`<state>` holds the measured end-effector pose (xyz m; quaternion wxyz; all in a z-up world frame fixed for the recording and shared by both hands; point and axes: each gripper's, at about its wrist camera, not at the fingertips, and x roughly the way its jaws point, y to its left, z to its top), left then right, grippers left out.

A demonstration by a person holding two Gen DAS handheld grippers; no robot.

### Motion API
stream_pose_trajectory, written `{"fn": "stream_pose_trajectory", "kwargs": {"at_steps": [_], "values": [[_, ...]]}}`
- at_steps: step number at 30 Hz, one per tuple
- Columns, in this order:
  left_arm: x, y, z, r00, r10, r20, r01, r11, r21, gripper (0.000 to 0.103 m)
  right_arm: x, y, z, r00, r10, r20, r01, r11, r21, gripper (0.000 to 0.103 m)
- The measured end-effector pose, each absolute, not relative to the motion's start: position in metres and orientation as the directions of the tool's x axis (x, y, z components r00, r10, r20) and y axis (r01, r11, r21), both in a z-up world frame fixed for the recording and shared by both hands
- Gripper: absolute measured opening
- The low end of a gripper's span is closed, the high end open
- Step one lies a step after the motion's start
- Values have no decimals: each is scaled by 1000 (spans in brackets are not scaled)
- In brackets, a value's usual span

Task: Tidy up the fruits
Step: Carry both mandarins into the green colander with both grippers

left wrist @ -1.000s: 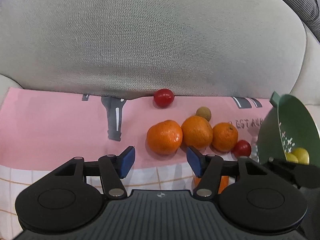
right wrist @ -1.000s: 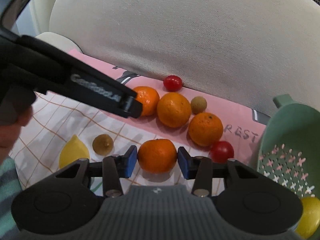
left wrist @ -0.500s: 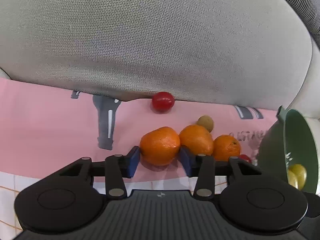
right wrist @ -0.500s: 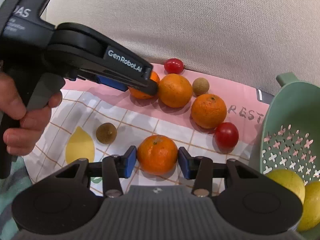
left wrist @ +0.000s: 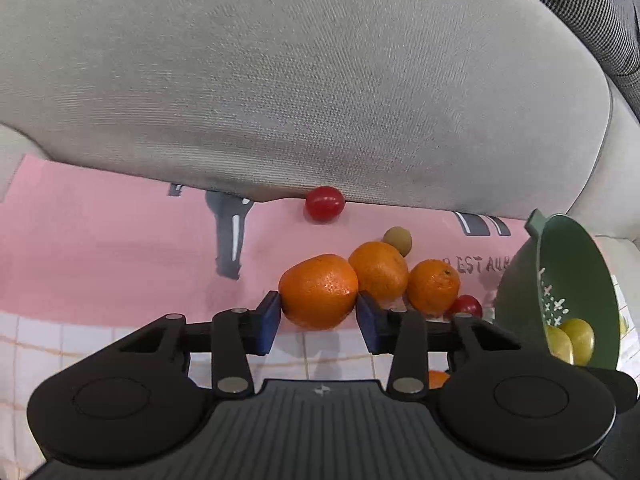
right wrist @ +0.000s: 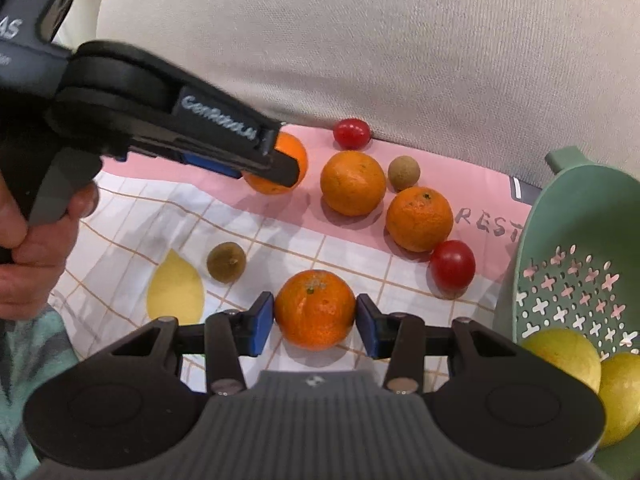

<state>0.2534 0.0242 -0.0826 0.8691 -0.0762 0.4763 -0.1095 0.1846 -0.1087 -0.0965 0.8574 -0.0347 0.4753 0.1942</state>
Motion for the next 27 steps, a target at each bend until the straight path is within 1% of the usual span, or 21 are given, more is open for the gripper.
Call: {"fn": "stream_pose_trajectory", "kwargs": {"at_steps": [8,17,23,27], "values": [[210,14,-46,574,-248,-780,134,969,-210,46,164,-119,-67,531,317,-786,-373,920,120,42],[169,-18,-13,608,-264,-749,205,963,-173,46,129,-147,-30,624,319,-714,-347,931,113,42],[155,-47,1,615,-291,-733,274,950,-147,46,118,-181,-13,687,273,-674,-284,954,97,42],[151,-71,7,610,-312,-729,333,935,-122,46,114,-207,-8,712,229,-663,-224,970,94,42]]}}
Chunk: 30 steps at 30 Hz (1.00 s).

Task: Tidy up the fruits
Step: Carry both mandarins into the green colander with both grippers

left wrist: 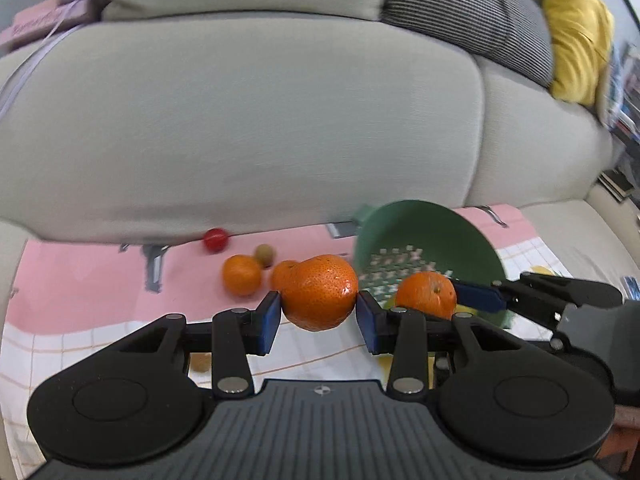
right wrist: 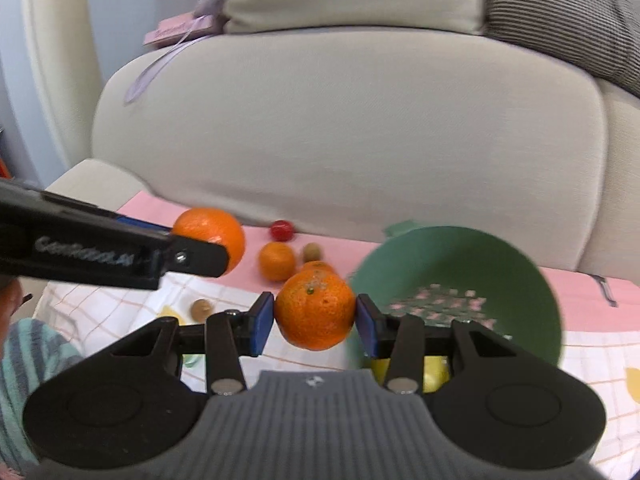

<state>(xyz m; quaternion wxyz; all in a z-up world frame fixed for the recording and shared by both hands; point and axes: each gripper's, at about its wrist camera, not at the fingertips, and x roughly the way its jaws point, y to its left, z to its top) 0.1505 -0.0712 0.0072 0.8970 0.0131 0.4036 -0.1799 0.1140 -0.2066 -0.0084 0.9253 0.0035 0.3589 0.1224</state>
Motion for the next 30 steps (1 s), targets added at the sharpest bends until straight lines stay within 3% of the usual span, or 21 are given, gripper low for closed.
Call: {"fn": "stream_pose_trajectory", "kwargs": {"at_steps": [12,19,22,30], "values": [[162,-135,-3,550,-335,-765,478,877,-41,45,119,-268,-17,737,126,-664,-90,992,88,42],[178,-150,-18,504,-339,-795,526,850,-29,39,133,-279,-32,726,121,-677,-108,992,61,42],[187,-154,-25,482,-342,-807,542,840,-32,16,141,-281,-42,711,123,-692,-120,991,54,42],[204,-159,-40,454,-335,-825,545,838,-41,16,158,-285,-63,670,128,-731,-125,990,58,42]]}}
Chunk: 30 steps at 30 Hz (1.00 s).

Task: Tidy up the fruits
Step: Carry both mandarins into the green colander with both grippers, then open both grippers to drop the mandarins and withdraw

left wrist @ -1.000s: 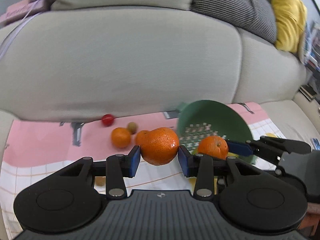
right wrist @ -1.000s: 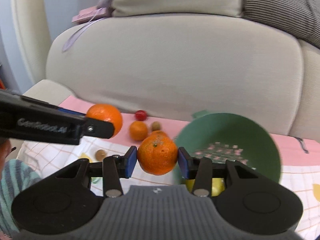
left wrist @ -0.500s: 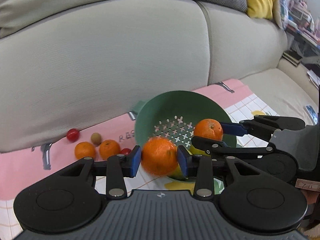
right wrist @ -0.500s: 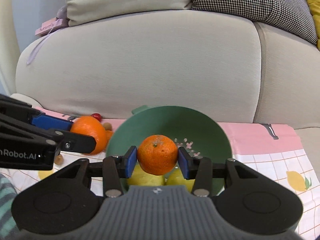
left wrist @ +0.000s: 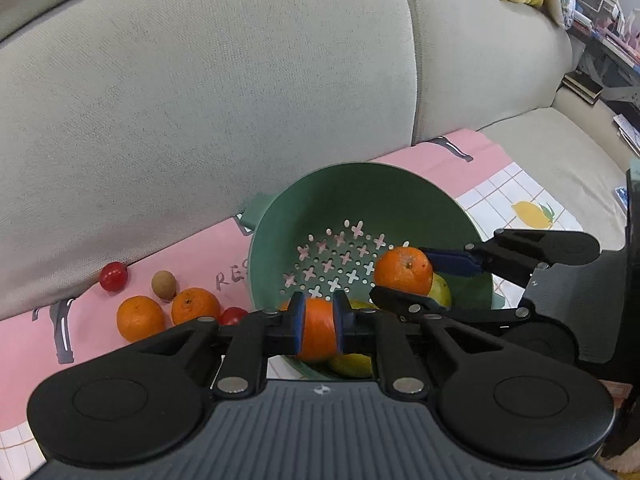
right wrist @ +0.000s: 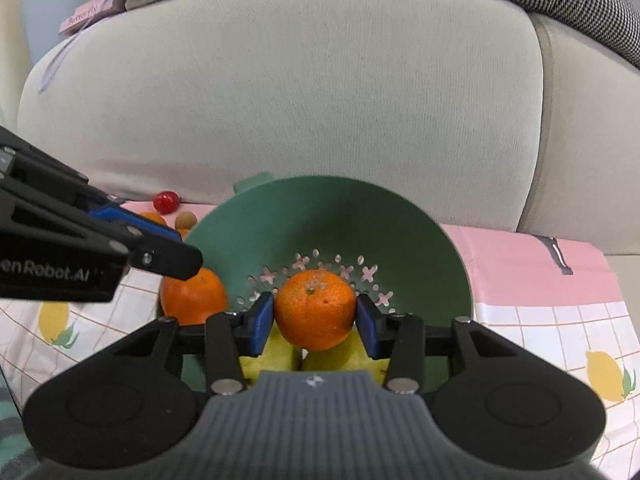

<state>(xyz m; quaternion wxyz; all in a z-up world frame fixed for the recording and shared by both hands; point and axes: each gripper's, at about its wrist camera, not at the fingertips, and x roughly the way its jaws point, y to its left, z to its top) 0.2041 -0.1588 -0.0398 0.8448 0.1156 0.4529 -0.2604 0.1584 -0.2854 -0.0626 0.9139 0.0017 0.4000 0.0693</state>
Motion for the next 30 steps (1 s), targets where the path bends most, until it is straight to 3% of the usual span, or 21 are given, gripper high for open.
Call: {"fn": "stream_pose_trajectory", "kwargs": {"at_steps": [4,16,22,30], "values": [[204,-148,-42,459,-332,-824,515,856,-58,17,161,-287,-67,663,135,-736,-129,990,65,42],[202,-117,-44,460,-322,-828,429,897,-111,33,187,-291,-66,651,140,-746,-116,990,84,42],[199,-110,-48,449,-316,-836,415,902,-118,35,197,-293,-71,616,203,-762,-110,979,171,42],[197,-98,-45,465,-287,-837,383,918,-102,40,211,-278,-86,562,130,-817,-95,991,93,42]]}}
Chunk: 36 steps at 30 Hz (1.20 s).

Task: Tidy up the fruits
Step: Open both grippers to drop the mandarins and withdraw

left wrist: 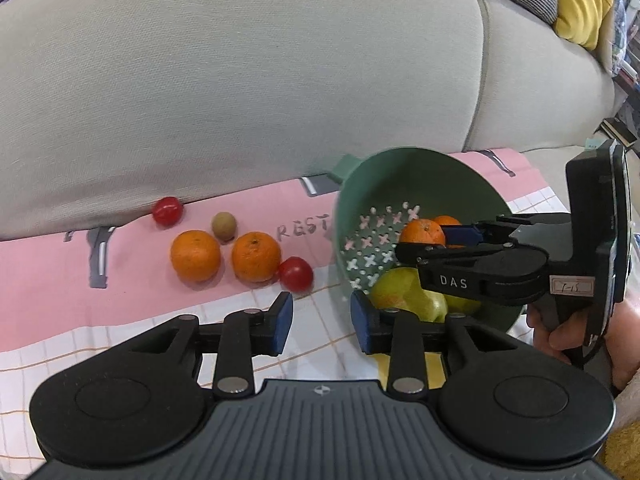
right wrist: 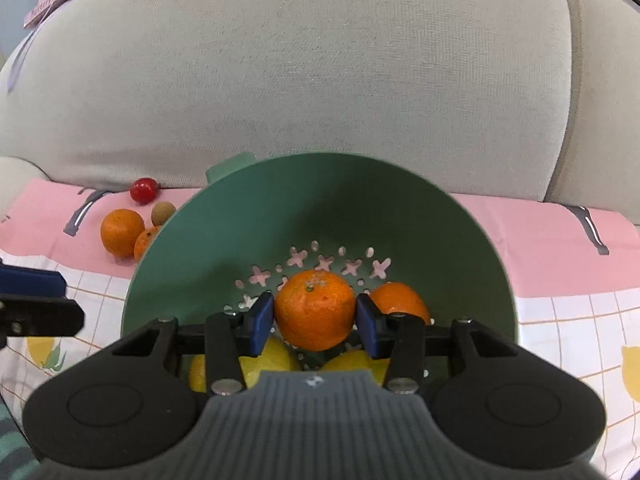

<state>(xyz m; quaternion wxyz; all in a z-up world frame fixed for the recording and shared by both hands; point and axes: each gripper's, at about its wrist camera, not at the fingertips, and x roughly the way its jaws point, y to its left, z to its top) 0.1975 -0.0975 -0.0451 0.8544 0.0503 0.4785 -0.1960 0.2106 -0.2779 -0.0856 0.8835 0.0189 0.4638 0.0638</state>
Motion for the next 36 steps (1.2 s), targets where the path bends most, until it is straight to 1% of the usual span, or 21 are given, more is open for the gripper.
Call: {"fn": "stream_pose_trajectory", "kwargs": {"at_steps": [4,10,11,12,16,18,20,22,23,27,29,34,36], "values": [[195,-94,-41,486,-253,-837,378,924,-60,40,212,-274,-88,543,109,-833,-91,993,71,43],[187,-87,-31,506,-235,-830,375,926,-34,41,210,-269,-80,548,80,-832,-81,996,42,44],[185,-85,-29,511,-233,-827,375,926,-29,41,209,-268,-77,552,78,-830,-82,996,39,47],[183,-84,-27,516,-231,-825,375,927,-25,41,208,-267,-75,558,75,-826,-82,996,35,52],[173,-76,-17,541,-221,-812,367,930,-9,41,199,-262,-60,589,65,-806,-81,996,21,55],[168,-71,-12,554,-217,-803,360,933,-4,41,190,-259,-50,610,69,-789,-82,996,24,62],[161,-63,-6,570,-213,-793,347,938,-2,41,180,-256,-40,633,77,-771,-81,996,33,65],[155,-56,0,585,-209,-784,332,943,-3,43,170,-252,-30,655,88,-751,-84,995,44,66],[152,-52,3,594,-206,-778,323,946,-4,45,164,-249,-26,664,94,-742,-88,995,47,68],[141,-34,15,625,-192,-757,285,958,-8,45,141,-232,-11,698,128,-704,-112,991,69,70],[137,-25,20,639,-185,-747,264,964,-13,46,133,-223,-8,704,145,-695,-125,989,80,73],[129,-1,24,659,-167,-733,213,977,-31,46,118,-197,-4,709,173,-683,-146,984,98,74],[127,7,24,660,-158,-735,195,980,-36,47,113,-186,-4,713,185,-676,-159,982,100,77]]}}
